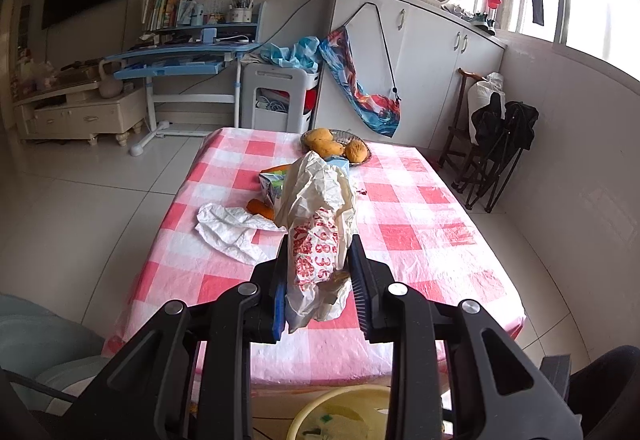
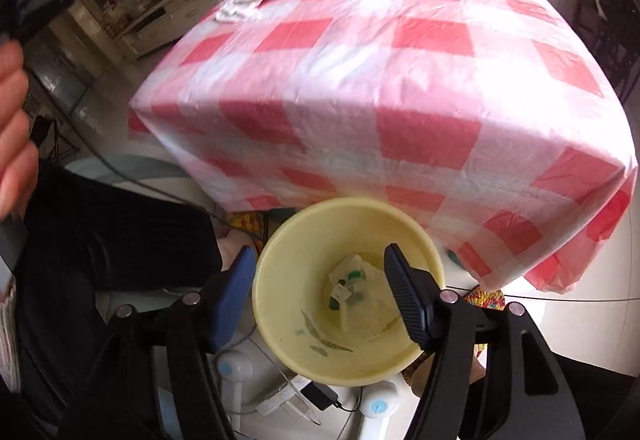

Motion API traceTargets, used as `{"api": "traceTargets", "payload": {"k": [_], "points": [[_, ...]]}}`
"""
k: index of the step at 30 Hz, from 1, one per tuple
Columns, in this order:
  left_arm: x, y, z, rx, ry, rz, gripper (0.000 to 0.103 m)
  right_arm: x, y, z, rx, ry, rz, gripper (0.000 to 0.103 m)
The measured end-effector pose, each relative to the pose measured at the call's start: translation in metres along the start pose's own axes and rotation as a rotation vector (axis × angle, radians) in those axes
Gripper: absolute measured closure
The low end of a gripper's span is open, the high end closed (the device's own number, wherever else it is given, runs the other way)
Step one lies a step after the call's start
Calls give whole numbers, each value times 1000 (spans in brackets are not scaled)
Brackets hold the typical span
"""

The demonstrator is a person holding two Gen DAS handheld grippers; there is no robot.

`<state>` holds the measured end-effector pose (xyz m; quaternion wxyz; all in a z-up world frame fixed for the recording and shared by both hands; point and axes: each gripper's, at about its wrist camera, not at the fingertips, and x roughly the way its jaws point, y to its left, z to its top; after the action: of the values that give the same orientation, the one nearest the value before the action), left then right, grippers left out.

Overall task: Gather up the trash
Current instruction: 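Lower the clear bottle into the yellow bin and open the right gripper, then move the white wrapper over the yellow bin and open the left gripper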

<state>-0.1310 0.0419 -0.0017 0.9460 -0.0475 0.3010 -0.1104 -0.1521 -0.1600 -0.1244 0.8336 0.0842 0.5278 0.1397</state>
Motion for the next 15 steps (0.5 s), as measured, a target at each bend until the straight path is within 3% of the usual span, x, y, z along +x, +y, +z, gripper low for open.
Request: {"api": "traceTargets", "payload": {"k": [8, 15], "points": [[-1, -23, -42, 74, 105, -38, 77, -43, -41, 13, 209, -220, 7, 32], [6, -59, -97, 231, 286, -116, 77, -60, -53, 19, 281, -327, 7, 32]]}}
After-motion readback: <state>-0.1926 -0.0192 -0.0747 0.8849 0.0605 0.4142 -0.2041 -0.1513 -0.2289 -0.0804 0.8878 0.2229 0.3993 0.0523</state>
